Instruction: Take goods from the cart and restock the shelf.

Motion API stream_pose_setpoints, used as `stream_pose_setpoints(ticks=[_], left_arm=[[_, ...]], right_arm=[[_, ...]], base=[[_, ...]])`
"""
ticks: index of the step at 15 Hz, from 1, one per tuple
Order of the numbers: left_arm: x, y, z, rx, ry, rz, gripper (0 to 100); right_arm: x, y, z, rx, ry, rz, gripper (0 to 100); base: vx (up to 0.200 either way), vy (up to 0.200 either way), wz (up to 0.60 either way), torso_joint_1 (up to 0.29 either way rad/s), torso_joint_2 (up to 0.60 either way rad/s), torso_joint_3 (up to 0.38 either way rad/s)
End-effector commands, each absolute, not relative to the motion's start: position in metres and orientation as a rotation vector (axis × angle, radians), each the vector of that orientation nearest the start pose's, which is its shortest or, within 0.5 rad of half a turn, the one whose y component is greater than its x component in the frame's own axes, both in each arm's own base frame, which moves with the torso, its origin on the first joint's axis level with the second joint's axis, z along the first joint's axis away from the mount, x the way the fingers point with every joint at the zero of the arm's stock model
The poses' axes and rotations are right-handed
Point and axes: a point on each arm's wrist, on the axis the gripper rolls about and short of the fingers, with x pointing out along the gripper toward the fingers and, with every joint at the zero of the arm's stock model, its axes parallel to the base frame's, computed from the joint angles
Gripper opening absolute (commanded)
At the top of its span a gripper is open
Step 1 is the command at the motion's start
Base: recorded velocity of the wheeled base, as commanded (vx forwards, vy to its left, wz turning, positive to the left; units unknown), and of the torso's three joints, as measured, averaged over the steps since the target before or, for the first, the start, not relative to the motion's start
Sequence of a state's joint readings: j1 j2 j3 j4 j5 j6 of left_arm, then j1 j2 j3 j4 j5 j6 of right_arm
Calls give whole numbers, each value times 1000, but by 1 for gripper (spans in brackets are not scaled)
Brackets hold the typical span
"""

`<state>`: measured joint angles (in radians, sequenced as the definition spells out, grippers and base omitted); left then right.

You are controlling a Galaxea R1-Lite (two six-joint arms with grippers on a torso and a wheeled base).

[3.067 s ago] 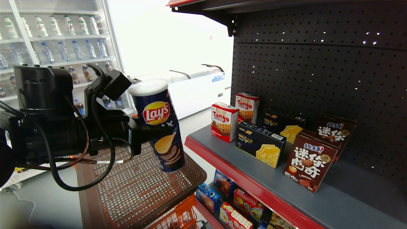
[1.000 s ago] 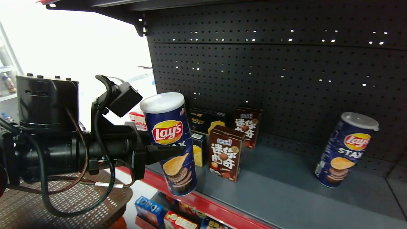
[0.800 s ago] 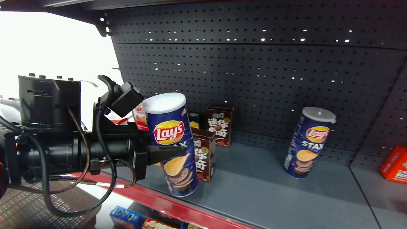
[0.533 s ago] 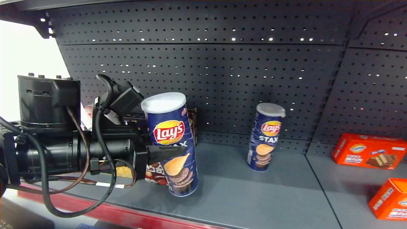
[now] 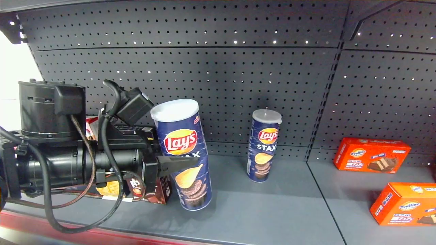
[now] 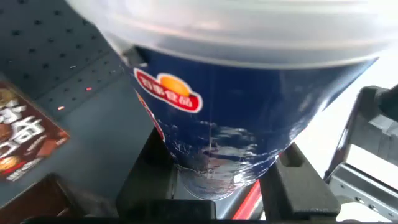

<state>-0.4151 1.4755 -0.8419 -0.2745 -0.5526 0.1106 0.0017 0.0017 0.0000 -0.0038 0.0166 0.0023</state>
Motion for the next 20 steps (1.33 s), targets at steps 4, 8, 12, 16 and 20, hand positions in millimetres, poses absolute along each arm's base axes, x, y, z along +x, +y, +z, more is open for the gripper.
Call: stream_pose_setpoints(ticks=[4, 8, 12, 16, 20], left_arm=[[224, -112, 220, 75, 324, -976, 0], [224, -112, 219, 75, 327, -976, 0], [223, -111, 220, 76, 325, -977, 0], [223, -112, 219, 93, 313, -981, 0], [219, -110, 223, 126, 288, -968, 0]], right_arm=[[-23, 0, 76, 2, -2, 18, 100], [-23, 0, 76, 2, -2, 18, 100], [-23, 0, 76, 2, -2, 18, 100], [-23, 0, 76, 2, -2, 18, 100], [-23, 0, 76, 2, -2, 18, 100]], base=[[0, 0, -150, -1, -1, 1], [0, 0, 0, 0, 0, 0], [0, 0, 0, 0, 0, 0], [0, 0, 0, 0, 0, 0], [0, 0, 0, 0, 0, 0]])
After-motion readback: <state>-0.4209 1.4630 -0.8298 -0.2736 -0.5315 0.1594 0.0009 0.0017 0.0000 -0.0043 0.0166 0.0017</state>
